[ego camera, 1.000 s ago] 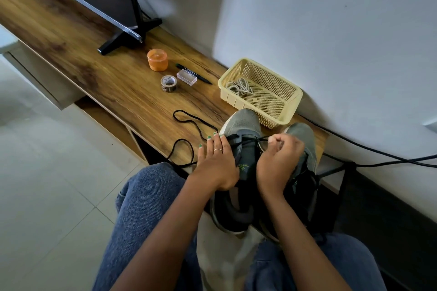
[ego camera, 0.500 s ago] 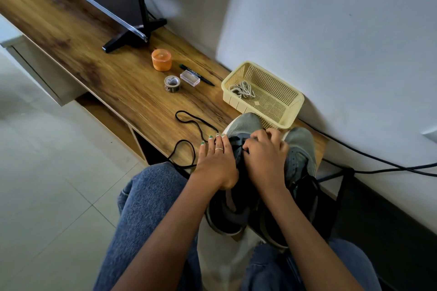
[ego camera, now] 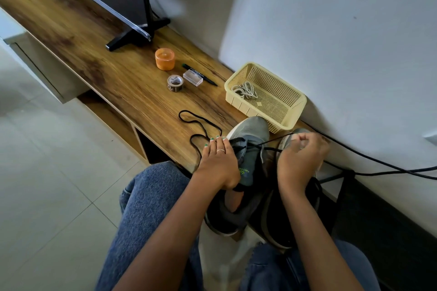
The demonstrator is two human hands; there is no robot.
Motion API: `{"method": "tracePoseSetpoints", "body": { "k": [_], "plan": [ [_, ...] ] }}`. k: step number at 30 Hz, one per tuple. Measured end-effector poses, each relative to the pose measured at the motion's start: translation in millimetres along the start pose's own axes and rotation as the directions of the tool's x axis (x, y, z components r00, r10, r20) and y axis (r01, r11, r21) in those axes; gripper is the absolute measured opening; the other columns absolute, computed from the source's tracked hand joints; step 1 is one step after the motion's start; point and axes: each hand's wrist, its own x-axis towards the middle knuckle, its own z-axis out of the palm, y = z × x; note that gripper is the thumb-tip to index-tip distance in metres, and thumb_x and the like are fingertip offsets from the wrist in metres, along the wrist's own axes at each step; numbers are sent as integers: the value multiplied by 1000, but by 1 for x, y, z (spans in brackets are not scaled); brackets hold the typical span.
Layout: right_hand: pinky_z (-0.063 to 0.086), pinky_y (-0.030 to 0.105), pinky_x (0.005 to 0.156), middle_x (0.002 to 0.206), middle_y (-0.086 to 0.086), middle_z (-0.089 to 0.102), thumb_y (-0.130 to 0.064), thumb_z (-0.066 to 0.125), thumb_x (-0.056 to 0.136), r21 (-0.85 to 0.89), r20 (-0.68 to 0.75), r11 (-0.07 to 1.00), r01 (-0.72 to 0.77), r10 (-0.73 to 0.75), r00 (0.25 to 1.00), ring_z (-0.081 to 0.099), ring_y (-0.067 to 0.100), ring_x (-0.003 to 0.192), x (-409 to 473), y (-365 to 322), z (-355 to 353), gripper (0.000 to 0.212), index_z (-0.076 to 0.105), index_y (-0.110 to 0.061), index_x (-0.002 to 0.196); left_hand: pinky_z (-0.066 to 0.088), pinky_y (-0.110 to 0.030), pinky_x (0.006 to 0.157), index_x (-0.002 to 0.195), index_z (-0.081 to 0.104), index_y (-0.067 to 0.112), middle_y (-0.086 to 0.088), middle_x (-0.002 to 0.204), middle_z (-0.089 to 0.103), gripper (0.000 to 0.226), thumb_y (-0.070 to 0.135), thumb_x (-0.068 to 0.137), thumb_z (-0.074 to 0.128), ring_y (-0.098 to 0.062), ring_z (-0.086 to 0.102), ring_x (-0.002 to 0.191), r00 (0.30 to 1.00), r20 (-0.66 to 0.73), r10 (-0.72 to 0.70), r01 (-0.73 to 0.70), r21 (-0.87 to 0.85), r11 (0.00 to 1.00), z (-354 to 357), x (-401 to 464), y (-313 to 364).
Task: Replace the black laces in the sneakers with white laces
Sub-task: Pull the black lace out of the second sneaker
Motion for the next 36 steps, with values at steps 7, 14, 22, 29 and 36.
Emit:
{"method": "tracePoseSetpoints", "body": {
  "k": [7, 14, 22, 29, 36],
  "plan": [
    [20, 53, 109, 149, 5, 29, -8, 55, 80, -399, 527, 770, 497, -251, 812, 18, 31, 137, -8, -15, -3, 49, 57, -25, 126, -6, -41, 118, 147, -20, -3, -21, 157, -21, 82, 25, 101, 42, -32, -18, 146, 1000, -28, -5, 6, 30, 1000, 3, 3, 1],
    [4, 41, 99, 145, 1, 37, -22, 53, 93, -489, 668, 586, 647, -225, 709, 13, 28, 138, -16, 0, 12, 17, 68, -23, 101, -7, -41, 119, 148, -19, -2, -19, 158, -20, 80, 35, 103, 36, -31, -17, 146, 999, -41, -5, 6, 31, 999, 2, 3, 1],
    [23, 41, 95, 119, 0, 59, -12, 71, 77, -405, 432, 718, 566, -396, 810, 38, 28, 120, -12, -1, 6, 6, 68, -16, 76, -5, -42, 119, 148, -16, -3, -21, 158, -17, 79, 25, 102, 41, -32, -16, 146, 999, -29, -13, 13, 8, 1000, 1, 2, 1],
    [23, 37, 91, 114, 3, 57, -15, 71, 78, -305, 14, 902, 306, -317, 948, 46, 32, 113, 6, -7, -11, 6, 69, -14, 83, -5, -42, 120, 148, -17, -3, -20, 157, -18, 79, 32, 103, 37, -33, -16, 146, 1000, -14, -10, 10, 12, 1000, -1, 1, -1],
    [30, 48, 100, 128, 1, 45, -13, 59, 77, -443, 404, 815, 372, -189, 895, 33, 28, 124, 6, -15, -12, 36, 63, -25, 111, -5, -41, 119, 148, -17, -3, -21, 157, -17, 79, 31, 103, 39, -33, -16, 146, 999, -44, -5, 8, 51, 999, 1, 2, -1]
  ]
}}
